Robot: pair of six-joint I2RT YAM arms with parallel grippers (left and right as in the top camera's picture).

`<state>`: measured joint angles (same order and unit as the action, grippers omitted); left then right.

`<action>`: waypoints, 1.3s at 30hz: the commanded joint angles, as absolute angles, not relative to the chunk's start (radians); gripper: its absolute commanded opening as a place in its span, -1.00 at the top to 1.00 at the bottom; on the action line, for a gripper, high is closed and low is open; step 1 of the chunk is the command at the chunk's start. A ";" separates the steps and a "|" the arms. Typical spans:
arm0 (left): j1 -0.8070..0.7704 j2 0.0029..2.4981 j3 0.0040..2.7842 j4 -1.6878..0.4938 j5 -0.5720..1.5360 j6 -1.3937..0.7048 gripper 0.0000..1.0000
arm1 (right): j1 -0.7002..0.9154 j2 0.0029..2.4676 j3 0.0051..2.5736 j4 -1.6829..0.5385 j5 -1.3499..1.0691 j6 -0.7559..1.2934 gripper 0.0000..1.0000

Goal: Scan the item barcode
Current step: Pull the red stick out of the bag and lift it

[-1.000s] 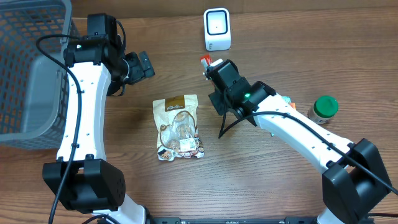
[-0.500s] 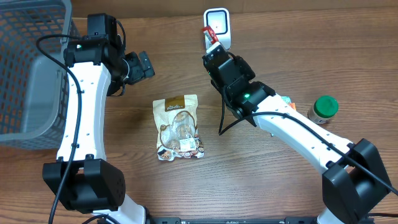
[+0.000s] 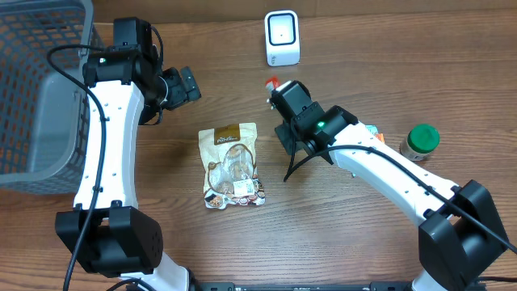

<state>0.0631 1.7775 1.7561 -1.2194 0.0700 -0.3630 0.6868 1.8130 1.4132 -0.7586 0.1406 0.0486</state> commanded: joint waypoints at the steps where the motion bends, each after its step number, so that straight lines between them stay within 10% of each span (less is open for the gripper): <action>1: 0.057 1.757 1.769 -1.219 0.067 -0.351 -1.00 | 0.686 1.810 1.415 -0.809 -0.092 0.090 0.93; 39: 0.057 1.757 1.769 -1.219 0.068 -0.351 -0.99 | 0.686 1.810 1.415 -0.874 -0.114 0.090 0.93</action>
<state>0.0631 1.7775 1.7561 -1.2194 0.0700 -0.3630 0.6872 1.8130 1.4132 -0.8761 -0.1051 0.0856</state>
